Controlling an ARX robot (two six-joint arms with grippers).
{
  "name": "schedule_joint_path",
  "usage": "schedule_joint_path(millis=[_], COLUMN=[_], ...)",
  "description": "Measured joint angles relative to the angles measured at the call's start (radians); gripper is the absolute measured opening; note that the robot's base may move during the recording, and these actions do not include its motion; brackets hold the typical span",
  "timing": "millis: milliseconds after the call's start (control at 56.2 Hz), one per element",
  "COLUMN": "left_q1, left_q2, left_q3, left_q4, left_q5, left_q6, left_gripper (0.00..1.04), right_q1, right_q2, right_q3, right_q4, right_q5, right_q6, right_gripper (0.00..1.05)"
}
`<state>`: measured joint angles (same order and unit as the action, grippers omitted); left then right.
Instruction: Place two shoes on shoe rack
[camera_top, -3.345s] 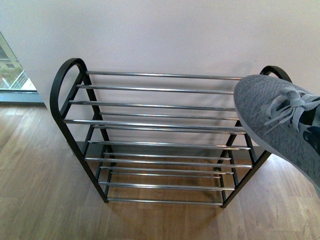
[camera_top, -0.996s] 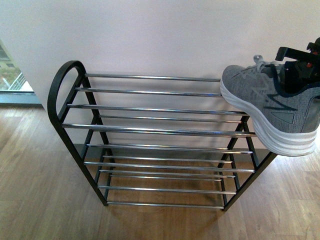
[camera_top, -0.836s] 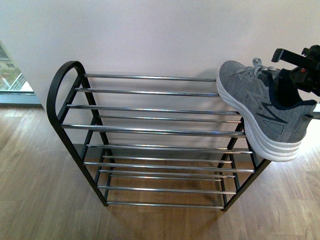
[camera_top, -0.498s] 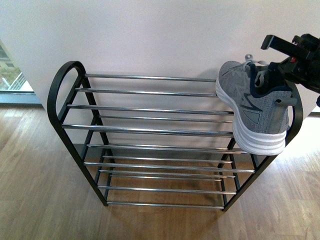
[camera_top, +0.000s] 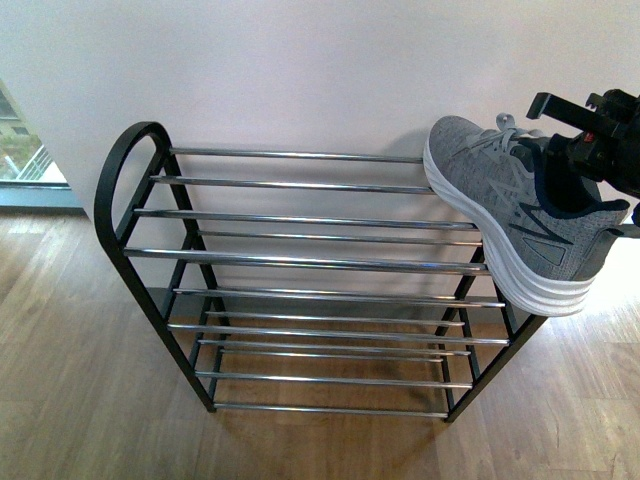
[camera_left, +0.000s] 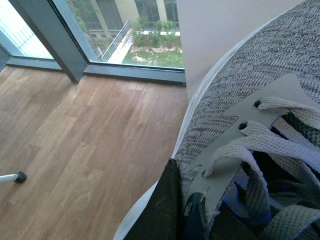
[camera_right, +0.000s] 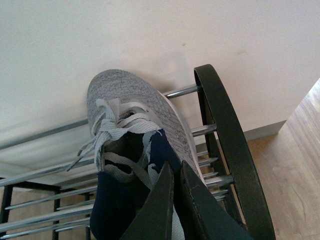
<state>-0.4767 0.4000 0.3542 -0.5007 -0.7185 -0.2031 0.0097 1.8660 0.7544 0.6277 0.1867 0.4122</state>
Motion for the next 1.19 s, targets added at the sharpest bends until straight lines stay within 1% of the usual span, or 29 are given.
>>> schedule_joint_path(millis=[142, 160, 302, 320, 445, 498, 516, 605, 658, 730, 747, 783, 854, 872, 890, 925, 943, 996, 1014, 1050, 1192], left_q1=[0.000, 0.000, 0.000, 0.000, 0.000, 0.000, 0.000, 0.000, 0.000, 0.000, 0.000, 0.000, 0.000, 0.000, 0.000, 0.000, 0.000, 0.000, 0.000, 0.000, 0.000], left_q2=[0.000, 0.000, 0.000, 0.000, 0.000, 0.000, 0.000, 0.000, 0.000, 0.000, 0.000, 0.000, 0.000, 0.000, 0.000, 0.000, 0.000, 0.000, 0.000, 0.000, -0.001], left_q3=[0.000, 0.000, 0.000, 0.000, 0.000, 0.000, 0.000, 0.000, 0.000, 0.000, 0.000, 0.000, 0.000, 0.000, 0.000, 0.000, 0.000, 0.000, 0.000, 0.000, 0.000], left_q4=[0.000, 0.000, 0.000, 0.000, 0.000, 0.000, 0.000, 0.000, 0.000, 0.000, 0.000, 0.000, 0.000, 0.000, 0.000, 0.000, 0.000, 0.000, 0.000, 0.000, 0.000], left_q5=[0.000, 0.000, 0.000, 0.000, 0.000, 0.000, 0.000, 0.000, 0.000, 0.000, 0.000, 0.000, 0.000, 0.000, 0.000, 0.000, 0.000, 0.000, 0.000, 0.000, -0.002], left_q6=[0.000, 0.000, 0.000, 0.000, 0.000, 0.000, 0.000, 0.000, 0.000, 0.000, 0.000, 0.000, 0.000, 0.000, 0.000, 0.000, 0.000, 0.000, 0.000, 0.000, 0.000], left_gripper=[0.02, 0.02, 0.02, 0.02, 0.02, 0.02, 0.02, 0.02, 0.02, 0.02, 0.02, 0.02, 0.02, 0.02, 0.02, 0.02, 0.02, 0.02, 0.02, 0.02, 0.02], right_q1=[-0.002, -0.003, -0.011, -0.013, -0.024, -0.035, -0.038, -0.073, -0.092, -0.133, -0.157, -0.173, -0.189, -0.194, -0.194, -0.193, -0.191, -0.180, -0.179, -0.168, -0.145], right_q2=[-0.001, -0.003, -0.035, -0.047, -0.105, -0.154, -0.163, -0.278, -0.333, -0.462, -0.525, -0.582, -0.629, -0.625, -0.624, -0.621, -0.619, -0.620, -0.621, -0.637, -0.721], right_q3=[0.002, 0.002, -0.008, -0.014, -0.046, -0.065, -0.069, -0.137, -0.167, -0.237, -0.270, -0.293, -0.307, -0.323, -0.332, -0.369, -0.393, -0.440, -0.446, -0.479, -0.539], right_q4=[-0.021, -0.025, -0.075, -0.090, -0.106, -0.145, -0.149, -0.170, -0.176, -0.167, -0.152, -0.149, -0.126, -0.061, -0.024, 0.097, 0.157, 0.245, 0.254, 0.290, 0.297], right_q5=[0.008, 0.010, -0.025, -0.036, -0.075, -0.102, -0.102, -0.151, -0.176, -0.201, -0.233, -0.246, -0.261, -0.294, -0.301, -0.337, -0.341, -0.342, -0.342, -0.343, -0.311], right_q6=[-0.013, -0.018, -0.034, -0.036, -0.060, -0.076, -0.079, -0.145, -0.175, -0.277, -0.336, -0.397, -0.442, -0.441, -0.441, -0.433, -0.431, -0.428, -0.428, -0.427, -0.426], right_gripper=[0.01, 0.04, 0.25, 0.29, 0.46, 0.56, 0.58, 0.77, 0.84, 0.97, 0.96, 0.95, 0.95, 0.92, 0.90, 0.84, 0.81, 0.74, 0.73, 0.66, 0.45])
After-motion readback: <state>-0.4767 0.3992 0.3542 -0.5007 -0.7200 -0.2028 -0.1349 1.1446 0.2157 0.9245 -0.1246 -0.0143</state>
